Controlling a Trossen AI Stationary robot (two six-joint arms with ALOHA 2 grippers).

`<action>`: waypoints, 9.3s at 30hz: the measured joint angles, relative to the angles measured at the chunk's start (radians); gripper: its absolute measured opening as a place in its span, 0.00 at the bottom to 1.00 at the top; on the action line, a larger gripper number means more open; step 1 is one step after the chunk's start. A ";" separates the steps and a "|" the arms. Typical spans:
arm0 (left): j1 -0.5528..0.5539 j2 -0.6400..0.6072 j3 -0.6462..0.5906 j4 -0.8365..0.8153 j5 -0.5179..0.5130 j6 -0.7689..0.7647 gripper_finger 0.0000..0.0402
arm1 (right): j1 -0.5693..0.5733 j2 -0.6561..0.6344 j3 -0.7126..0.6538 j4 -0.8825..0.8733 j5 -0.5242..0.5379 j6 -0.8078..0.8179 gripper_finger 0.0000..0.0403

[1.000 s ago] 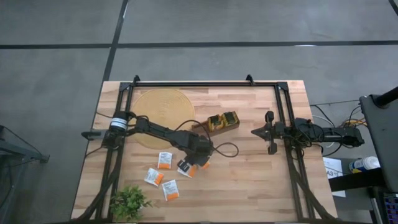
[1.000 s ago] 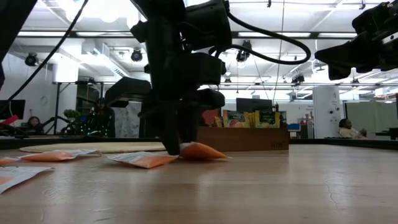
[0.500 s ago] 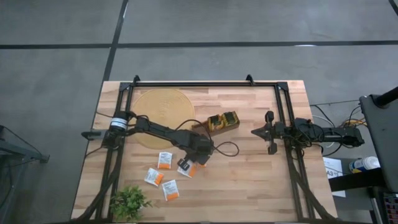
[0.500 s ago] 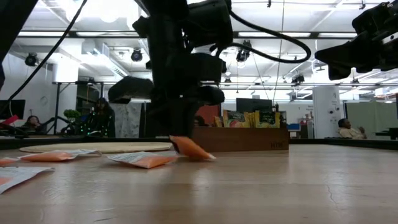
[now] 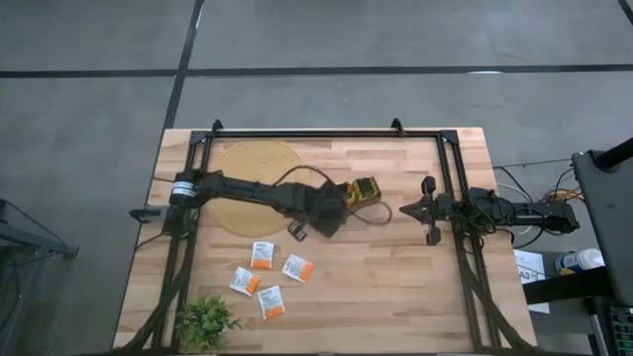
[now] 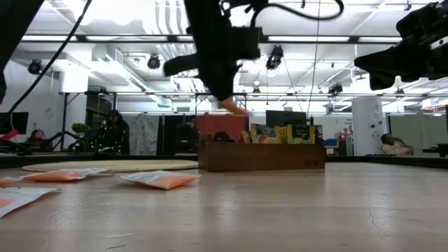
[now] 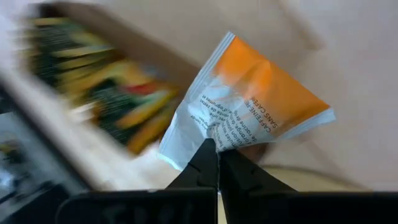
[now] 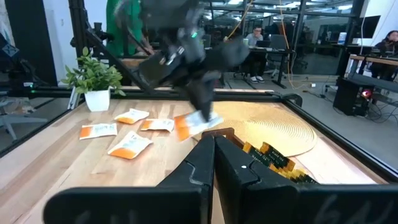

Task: Pick & Place Tea
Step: Put the white tea bag into the left section of the wooden organizer

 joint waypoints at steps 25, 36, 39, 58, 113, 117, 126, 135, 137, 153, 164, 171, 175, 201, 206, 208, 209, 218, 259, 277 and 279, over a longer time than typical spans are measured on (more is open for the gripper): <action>0.078 -0.001 -0.185 0.198 -0.271 0.083 0.00 | 0.000 0.000 0.000 0.000 0.000 0.000 0.02; 0.083 -0.001 -0.199 0.220 -0.281 -0.041 0.01 | 0.000 0.000 0.000 0.000 0.000 0.000 0.02; 0.086 -0.001 -0.199 0.220 -0.263 -0.048 0.03 | 0.000 0.000 0.000 0.000 0.000 0.000 0.02; 0.086 -0.001 -0.199 0.122 -0.254 -0.032 0.17 | 0.000 0.000 0.000 0.000 0.000 0.000 0.02; 0.166 -0.027 -0.137 0.227 0.183 -0.317 0.00 | 0.000 0.000 0.000 0.000 0.000 0.000 0.02; 0.171 -0.028 -0.161 0.263 0.183 -0.327 0.00 | 0.000 0.000 0.000 0.000 0.000 0.000 0.02; 0.170 -0.028 -0.232 0.297 0.189 -0.343 0.00 | 0.000 0.000 0.000 0.000 0.000 0.000 0.02; 0.171 -0.028 -0.263 0.276 0.200 -0.349 0.00 | 0.000 0.000 0.000 0.000 0.000 0.000 0.02; 0.171 -0.028 -0.253 0.269 0.201 -0.349 0.00 | 0.000 0.000 0.000 0.000 0.000 0.000 0.02; 0.173 -0.029 -0.205 0.285 0.326 -0.449 0.00 | 0.000 0.000 0.000 0.000 0.000 0.000 0.02; 0.173 -0.026 -0.205 0.287 0.281 -0.516 0.00 | 0.000 0.000 0.000 0.000 0.000 0.000 0.02; 0.174 -0.025 -0.208 0.290 0.157 -0.545 0.00 | 0.000 0.000 0.000 0.000 0.000 0.000 0.02; 0.173 -0.024 -0.210 0.288 0.110 -0.576 0.00 | 0.000 0.000 0.000 0.000 0.000 0.000 0.02; 0.146 -0.070 -0.025 0.027 0.186 -0.625 0.00 | 0.000 0.000 0.000 0.000 0.000 0.000 0.02; 0.122 -0.080 0.025 -0.064 0.315 -0.653 0.00 | 0.000 0.000 0.000 0.000 0.000 0.000 0.02; 0.104 -0.080 0.029 -0.074 0.354 -0.665 0.00 | 0.000 0.000 0.000 0.000 0.000 0.000 0.02; 0.092 -0.080 0.029 -0.072 0.369 -0.665 0.00 | 0.000 0.000 0.000 0.000 0.000 0.000 0.02; -0.004 -0.092 0.017 0.033 0.441 -0.676 0.09 | 0.000 0.000 0.000 0.000 0.000 0.000 0.02; -0.272 -0.254 -0.423 0.145 0.430 -1.873 0.50 | 0.000 -0.001 0.000 0.000 0.000 0.000 0.02; -0.332 -0.538 -0.956 0.762 0.328 -2.203 0.50 | 0.000 0.000 0.000 0.000 0.000 0.000 0.02; -0.340 -0.539 -0.994 0.811 0.312 -2.225 0.50 | 0.000 0.000 0.000 0.000 0.000 0.000 0.02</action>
